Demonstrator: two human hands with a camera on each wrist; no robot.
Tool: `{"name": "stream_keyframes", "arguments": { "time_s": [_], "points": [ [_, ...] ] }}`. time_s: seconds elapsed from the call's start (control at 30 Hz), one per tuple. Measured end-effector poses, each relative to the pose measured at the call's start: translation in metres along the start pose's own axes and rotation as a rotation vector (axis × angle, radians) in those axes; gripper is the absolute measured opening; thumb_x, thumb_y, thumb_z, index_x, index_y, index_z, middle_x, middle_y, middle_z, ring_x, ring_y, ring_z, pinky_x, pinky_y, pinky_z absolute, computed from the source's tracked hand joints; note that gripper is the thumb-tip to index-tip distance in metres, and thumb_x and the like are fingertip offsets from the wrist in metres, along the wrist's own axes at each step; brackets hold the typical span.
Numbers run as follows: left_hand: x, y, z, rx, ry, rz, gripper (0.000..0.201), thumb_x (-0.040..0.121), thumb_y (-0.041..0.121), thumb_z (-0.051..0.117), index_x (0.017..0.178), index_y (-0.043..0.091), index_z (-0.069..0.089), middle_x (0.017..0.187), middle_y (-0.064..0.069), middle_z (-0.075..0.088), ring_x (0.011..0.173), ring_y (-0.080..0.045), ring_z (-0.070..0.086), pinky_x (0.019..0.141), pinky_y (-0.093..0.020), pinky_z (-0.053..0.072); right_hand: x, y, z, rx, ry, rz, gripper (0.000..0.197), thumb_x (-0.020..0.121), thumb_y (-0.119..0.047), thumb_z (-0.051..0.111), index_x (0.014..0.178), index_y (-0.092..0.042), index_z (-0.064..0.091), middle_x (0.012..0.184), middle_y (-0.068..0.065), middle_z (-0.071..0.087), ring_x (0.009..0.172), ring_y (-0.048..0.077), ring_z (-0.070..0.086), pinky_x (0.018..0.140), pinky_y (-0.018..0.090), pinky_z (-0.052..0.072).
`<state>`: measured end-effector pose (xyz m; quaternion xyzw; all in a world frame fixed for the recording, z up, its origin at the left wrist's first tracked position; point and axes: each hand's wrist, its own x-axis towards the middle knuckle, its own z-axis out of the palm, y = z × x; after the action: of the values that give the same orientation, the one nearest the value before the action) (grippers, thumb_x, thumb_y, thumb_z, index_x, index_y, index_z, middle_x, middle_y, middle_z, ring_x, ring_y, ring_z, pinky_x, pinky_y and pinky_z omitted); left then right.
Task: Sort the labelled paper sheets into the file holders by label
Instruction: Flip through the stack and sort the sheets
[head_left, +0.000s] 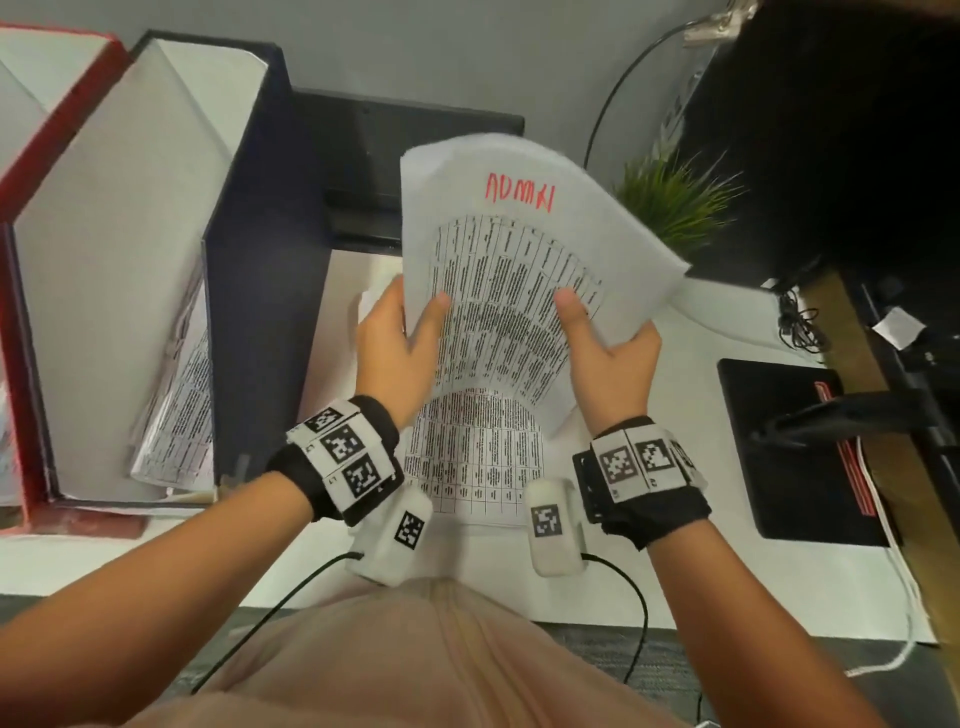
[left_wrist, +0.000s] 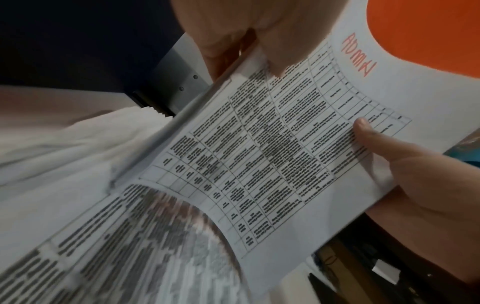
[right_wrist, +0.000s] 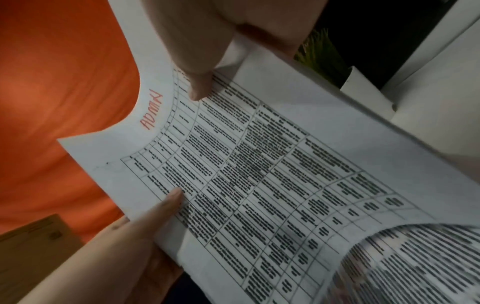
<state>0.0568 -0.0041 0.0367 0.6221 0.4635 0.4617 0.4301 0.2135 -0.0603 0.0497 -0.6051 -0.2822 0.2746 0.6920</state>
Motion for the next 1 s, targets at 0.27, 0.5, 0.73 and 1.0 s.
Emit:
{"name": "stream_keyframes", "arguments": {
  "time_s": [0.27, 0.5, 0.73, 1.0],
  "points": [
    [0.013, -0.005, 0.002, 0.111, -0.054, -0.149, 0.029, 0.089, 0.022, 0.06, 0.112, 0.003, 0.063, 0.085, 0.009, 0.064, 0.068, 0.012, 0.054, 0.063, -0.003, 0.046, 0.003, 0.011, 0.007, -0.136, -0.022, 0.049, 0.028, 0.083, -0.016, 0.068, 0.111, -0.014, 0.062, 0.095, -0.013, 0.064, 0.088, -0.006, 0.061, 0.077, 0.007, 0.05],
    [0.044, 0.062, -0.057, 0.326, -0.07, -0.061, 0.028, 0.083, 0.025, 0.068, 0.068, 0.005, 0.056, 0.06, -0.002, 0.049, 0.052, -0.016, 0.045, 0.051, -0.025, 0.046, 0.011, -0.008, 0.007, -0.125, -0.171, -0.108, 0.015, 0.088, -0.021, 0.062, 0.102, -0.027, 0.059, 0.094, -0.012, 0.066, 0.082, -0.003, 0.064, 0.068, 0.013, 0.052],
    [0.068, 0.091, -0.179, 0.218, 0.035, -0.343, 0.035, 0.077, 0.028, 0.072, 0.108, 0.016, 0.061, 0.096, -0.001, 0.069, 0.091, -0.02, 0.066, 0.084, -0.045, 0.052, 0.01, 0.038, -0.013, -0.389, -0.245, 0.013, 0.029, 0.082, -0.03, 0.066, 0.109, -0.028, 0.056, 0.09, 0.007, 0.063, 0.078, 0.016, 0.059, 0.064, 0.013, 0.046],
    [0.072, 0.071, -0.247, 0.416, 0.081, -0.636, 0.043, 0.075, 0.028, 0.074, 0.115, 0.017, 0.06, 0.109, -0.006, 0.067, 0.1, -0.029, 0.063, 0.095, -0.048, 0.046, 0.013, 0.081, -0.037, -0.761, -0.201, 0.192, 0.062, 0.075, -0.023, 0.076, 0.128, -0.008, 0.047, 0.118, 0.024, 0.056, 0.104, 0.035, 0.056, 0.092, 0.039, 0.042]
  ]
}}
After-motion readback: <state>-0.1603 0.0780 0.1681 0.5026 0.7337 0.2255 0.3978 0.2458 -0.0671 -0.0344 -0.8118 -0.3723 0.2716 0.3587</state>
